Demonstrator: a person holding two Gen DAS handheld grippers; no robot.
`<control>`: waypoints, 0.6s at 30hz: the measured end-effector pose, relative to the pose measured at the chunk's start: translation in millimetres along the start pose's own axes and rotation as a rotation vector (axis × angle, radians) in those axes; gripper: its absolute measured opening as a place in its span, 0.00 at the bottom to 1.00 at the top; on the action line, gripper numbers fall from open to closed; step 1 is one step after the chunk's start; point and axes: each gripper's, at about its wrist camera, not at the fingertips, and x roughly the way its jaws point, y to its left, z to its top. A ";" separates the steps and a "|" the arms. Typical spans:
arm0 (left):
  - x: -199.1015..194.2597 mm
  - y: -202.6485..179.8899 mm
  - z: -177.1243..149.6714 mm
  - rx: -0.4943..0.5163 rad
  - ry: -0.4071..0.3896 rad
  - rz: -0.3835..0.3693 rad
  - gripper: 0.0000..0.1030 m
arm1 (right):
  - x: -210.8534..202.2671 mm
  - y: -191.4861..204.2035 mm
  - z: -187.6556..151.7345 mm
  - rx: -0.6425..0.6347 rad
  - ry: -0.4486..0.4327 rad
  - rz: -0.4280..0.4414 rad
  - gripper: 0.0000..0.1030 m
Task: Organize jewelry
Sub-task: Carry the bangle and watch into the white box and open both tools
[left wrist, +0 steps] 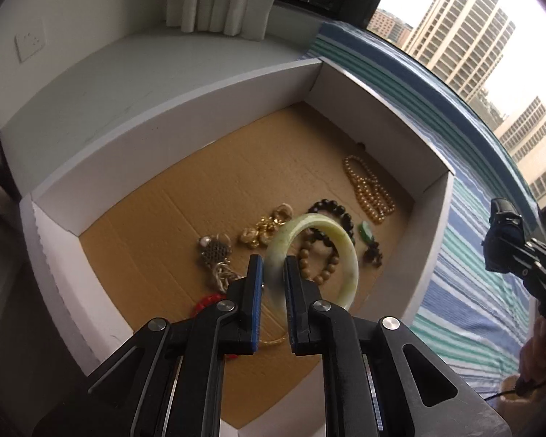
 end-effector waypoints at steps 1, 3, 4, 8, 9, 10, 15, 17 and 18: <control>4.8 10.5 -2.5 -0.022 0.007 0.013 0.09 | 17.9 11.2 5.4 -0.013 0.032 0.040 0.11; 7.6 29.1 -5.8 -0.051 0.008 0.040 0.10 | 51.8 30.9 9.9 -0.031 0.102 0.105 0.11; 9.5 35.8 -8.4 -0.061 0.010 0.054 0.10 | 67.8 42.2 8.8 -0.048 0.142 0.130 0.11; 13.2 54.1 -14.3 -0.075 0.020 0.080 0.10 | 121.7 82.9 -6.1 -0.134 0.291 0.135 0.11; 14.7 55.3 -15.8 -0.071 0.021 0.090 0.10 | 131.0 89.7 -11.6 -0.156 0.326 0.114 0.11; 15.3 55.5 -17.8 -0.062 0.017 0.101 0.10 | 140.1 93.9 -15.4 -0.170 0.361 0.093 0.11; 13.0 48.2 -21.7 -0.032 -0.012 0.116 0.16 | 159.8 92.4 -25.8 -0.197 0.444 0.031 0.26; 5.9 42.3 -22.6 -0.016 -0.045 0.122 0.32 | 152.0 91.9 -21.3 -0.180 0.431 0.038 0.46; 0.2 37.9 -23.7 -0.006 -0.068 0.135 0.50 | 143.9 91.1 -17.9 -0.176 0.407 0.030 0.47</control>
